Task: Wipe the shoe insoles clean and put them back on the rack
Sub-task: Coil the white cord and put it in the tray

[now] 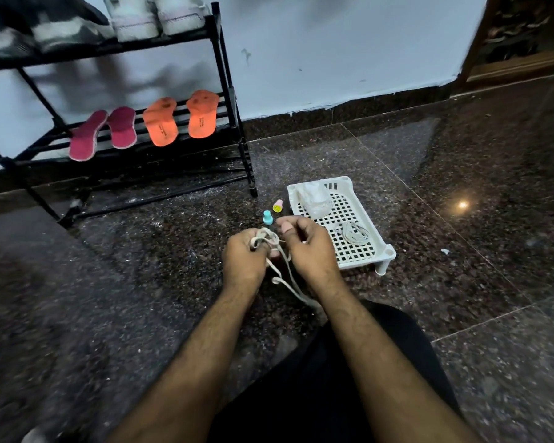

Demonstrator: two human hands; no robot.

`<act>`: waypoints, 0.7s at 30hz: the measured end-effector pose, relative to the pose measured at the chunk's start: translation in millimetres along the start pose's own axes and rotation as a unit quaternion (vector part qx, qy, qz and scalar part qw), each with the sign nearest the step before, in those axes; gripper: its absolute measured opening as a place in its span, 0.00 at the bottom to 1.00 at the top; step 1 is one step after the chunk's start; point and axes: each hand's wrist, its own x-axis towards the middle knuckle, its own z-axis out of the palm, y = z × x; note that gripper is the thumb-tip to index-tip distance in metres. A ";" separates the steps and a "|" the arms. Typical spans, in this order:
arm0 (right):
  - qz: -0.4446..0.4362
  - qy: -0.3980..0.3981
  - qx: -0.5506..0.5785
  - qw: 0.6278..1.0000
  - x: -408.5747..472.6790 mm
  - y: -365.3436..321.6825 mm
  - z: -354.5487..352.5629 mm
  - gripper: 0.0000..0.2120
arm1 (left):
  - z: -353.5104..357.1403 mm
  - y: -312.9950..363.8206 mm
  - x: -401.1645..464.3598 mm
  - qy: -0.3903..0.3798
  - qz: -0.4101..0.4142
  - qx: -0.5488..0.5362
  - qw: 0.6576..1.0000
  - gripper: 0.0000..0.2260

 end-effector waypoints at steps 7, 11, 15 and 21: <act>0.052 -0.129 -0.092 0.986 10.8 20.1 24.6 0.16 | -31.8 19.3 2.2 0.043 -0.010 -0.187 0.981 0.09; 0.048 -0.206 -0.016 0.977 8.4 23.4 50.1 0.18 | -45.4 12.1 13.2 0.053 -0.019 -0.191 0.980 0.09; 0.122 -0.240 0.027 0.963 16.4 19.9 61.0 0.19 | -59.8 -7.2 25.9 0.047 -0.070 -0.217 0.973 0.11; 0.100 -0.220 -0.063 0.968 38.9 40.9 84.1 0.11 | -66.4 -38.4 49.3 0.081 -0.087 -0.207 0.971 0.12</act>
